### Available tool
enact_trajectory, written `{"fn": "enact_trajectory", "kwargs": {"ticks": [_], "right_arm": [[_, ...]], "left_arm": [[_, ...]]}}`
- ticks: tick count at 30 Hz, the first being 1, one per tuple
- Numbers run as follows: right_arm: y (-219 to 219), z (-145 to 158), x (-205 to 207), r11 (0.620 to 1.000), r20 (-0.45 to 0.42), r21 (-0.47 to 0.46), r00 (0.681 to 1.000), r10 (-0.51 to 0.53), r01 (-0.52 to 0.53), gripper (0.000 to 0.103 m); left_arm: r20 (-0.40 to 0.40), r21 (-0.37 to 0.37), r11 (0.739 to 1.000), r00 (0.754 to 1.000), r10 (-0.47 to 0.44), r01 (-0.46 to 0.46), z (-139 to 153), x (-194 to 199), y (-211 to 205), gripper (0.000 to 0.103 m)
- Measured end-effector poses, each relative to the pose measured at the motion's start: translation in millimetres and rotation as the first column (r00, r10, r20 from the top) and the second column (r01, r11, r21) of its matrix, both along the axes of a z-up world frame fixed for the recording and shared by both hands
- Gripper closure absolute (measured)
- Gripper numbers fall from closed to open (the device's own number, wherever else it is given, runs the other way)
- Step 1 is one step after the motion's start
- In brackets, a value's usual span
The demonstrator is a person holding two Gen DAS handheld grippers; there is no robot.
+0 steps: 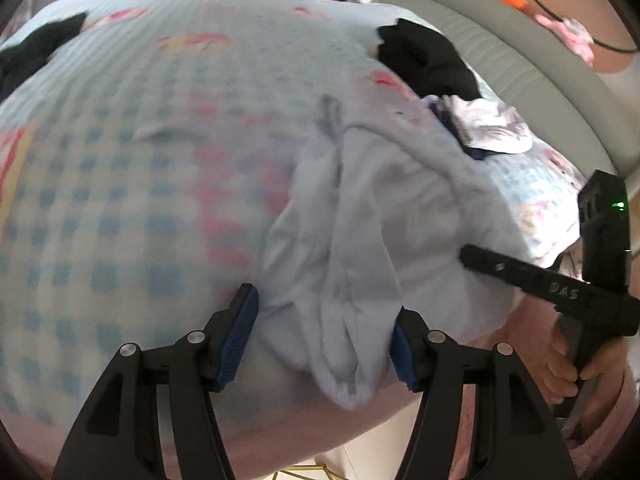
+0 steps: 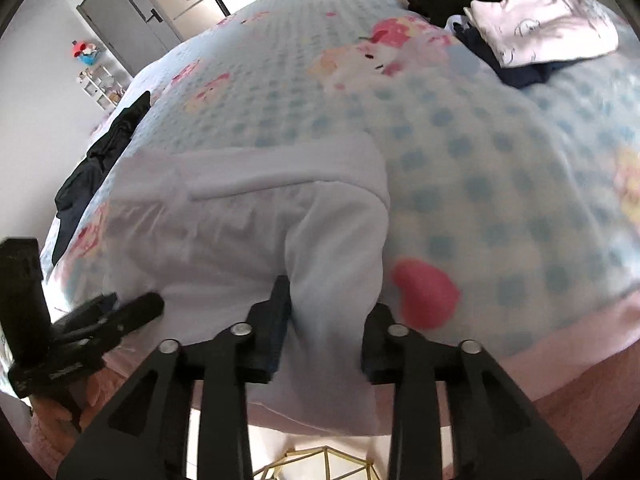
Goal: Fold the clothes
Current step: 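Lift the folded shirt with both grippers and carry it toward the clothes pile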
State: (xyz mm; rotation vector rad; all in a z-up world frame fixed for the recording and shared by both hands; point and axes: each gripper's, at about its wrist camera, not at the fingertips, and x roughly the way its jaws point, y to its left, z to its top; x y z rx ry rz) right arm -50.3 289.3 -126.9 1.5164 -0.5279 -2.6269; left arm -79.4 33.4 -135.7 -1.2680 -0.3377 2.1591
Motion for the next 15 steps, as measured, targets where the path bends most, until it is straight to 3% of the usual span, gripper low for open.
{"fn": "enact_trajectory", "kwargs": {"ticks": [3,5,7,10,13,15], "right_arm": [[-7,-2,1,1.000,-0.023,0.005,1.000,0.015,-0.014,0.057],[-9,-1,0,1.000,-0.037,-0.019,0.999,0.020,-0.021,0.054],[-10,-1,-2,0.998,-0.048,-0.059,0.999,0.017,-0.020,0.044],[-12,-7,-8,0.996,-0.034,-0.089,0.999,0.019,-0.022,0.026],[-14,-25,-15,0.996,-0.027,-0.081,0.999,0.039,-0.041,0.024],[-12,-27,-12,0.994,-0.048,-0.100,0.999,0.026,-0.031,0.030]], "left_arm": [[0.039,0.052,0.999,0.999,0.005,-0.007,-7,-3,-7,0.040],[0.066,0.087,0.996,0.998,0.007,-0.013,-12,-5,-12,0.029],[0.092,0.121,0.992,0.996,0.008,-0.019,-17,-7,-16,0.026],[0.106,0.085,0.996,0.994,0.022,-0.031,-25,-13,-5,0.026],[0.094,0.031,0.998,0.995,0.043,-0.046,-29,-12,8,0.029],[0.067,0.014,0.999,0.997,0.039,-0.040,-26,-7,11,0.043]]}}
